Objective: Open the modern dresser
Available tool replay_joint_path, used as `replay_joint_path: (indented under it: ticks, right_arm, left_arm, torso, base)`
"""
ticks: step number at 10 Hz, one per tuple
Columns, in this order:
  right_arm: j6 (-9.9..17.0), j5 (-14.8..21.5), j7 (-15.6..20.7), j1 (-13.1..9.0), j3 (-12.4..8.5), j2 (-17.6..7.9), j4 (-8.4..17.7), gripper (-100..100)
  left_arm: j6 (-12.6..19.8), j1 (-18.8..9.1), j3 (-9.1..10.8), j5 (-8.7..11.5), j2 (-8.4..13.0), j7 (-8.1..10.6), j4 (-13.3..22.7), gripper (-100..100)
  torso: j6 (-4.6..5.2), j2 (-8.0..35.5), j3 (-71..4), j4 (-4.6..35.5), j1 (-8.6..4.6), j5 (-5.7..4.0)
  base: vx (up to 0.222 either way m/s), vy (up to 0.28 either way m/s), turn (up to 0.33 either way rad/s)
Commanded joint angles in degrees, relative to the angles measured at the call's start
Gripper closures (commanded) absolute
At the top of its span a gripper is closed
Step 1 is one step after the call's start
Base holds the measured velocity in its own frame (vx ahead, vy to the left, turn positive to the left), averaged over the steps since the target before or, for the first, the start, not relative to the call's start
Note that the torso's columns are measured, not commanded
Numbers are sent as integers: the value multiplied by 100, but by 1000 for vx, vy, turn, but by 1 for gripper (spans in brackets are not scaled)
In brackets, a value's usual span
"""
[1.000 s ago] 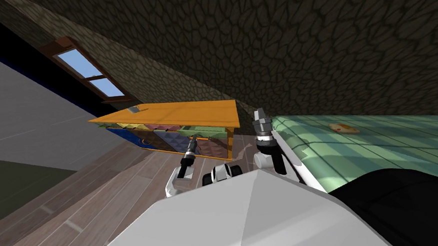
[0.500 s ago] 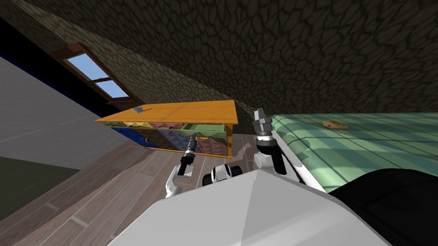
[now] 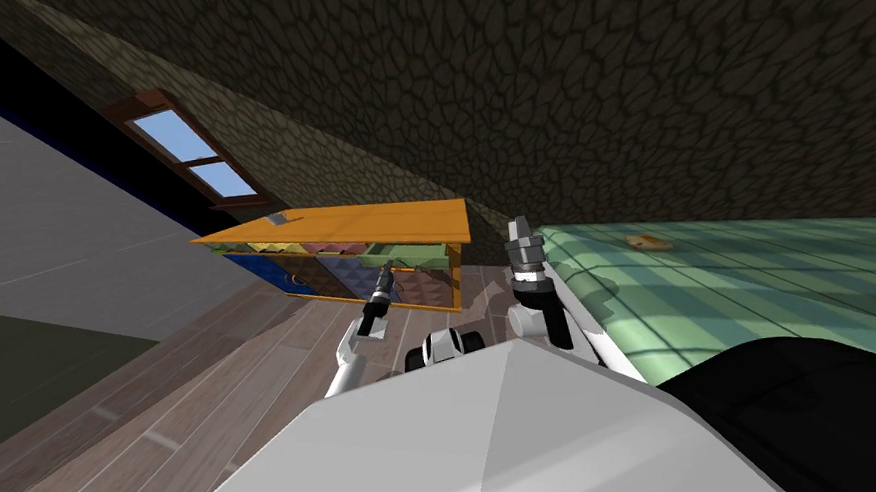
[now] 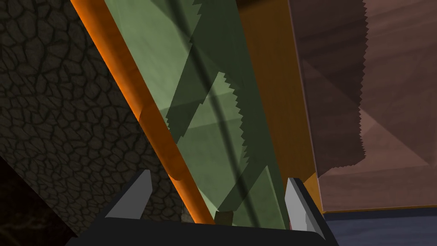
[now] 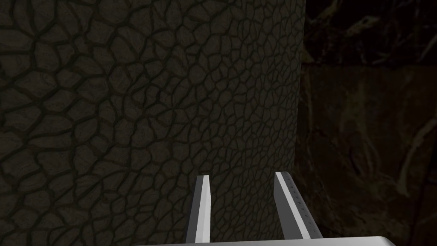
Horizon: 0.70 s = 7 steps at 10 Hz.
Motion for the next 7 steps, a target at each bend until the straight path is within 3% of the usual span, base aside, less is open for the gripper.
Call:
replay_joint_path:
  ticks: [1,2,3,4,5,6,7]
  right_arm:
    - [0,0,0,1,0,0,0,0]
    - [0,0,0,0,0,0,0,0]
    - [0,0,0,0,0,0,0,0]
    - [0,0,0,0,0,0,0,0]
    - [0,0,0,0,0,0,0,0]
    - [0,0,0,0,0,0,0,0]
    - [0,0,0,1,0,0,0,0]
  left_arm:
    - [-39,-405,58,177,31,-81,455,-100]
    - [-39,-587,58,177,31,-81,643,-100]
    - [-39,-587,58,177,31,-81,675,-100]
    - [-54,-832,109,331,55,-147,888,-100]
    - [-54,-1010,109,331,55,-147,1106,-100]
    - [-54,-1010,109,331,55,-147,1113,-100]
    - [-69,-1227,159,486,80,-214,1316,-100]
  torso:
    - [-1,-8,-5,-2,-2,-1]
    - [1,6,2,1,-4,-1]
    - [0,9,5,3,-2,-1]
    - [-2,-4,-2,-1,-1,0]
    - [1,6,2,1,-3,-1]
    - [-1,7,4,2,-1,-1]
    - [-1,-7,-4,-2,-3,-1]
  base:
    - [-77,3,-42]
    - [-86,8,-35]
    - [-39,8,-4]
    - [-84,5,-39]
    - [-89,11,-38]
    - [-39,7,-3]
    - [-71,3,-45]
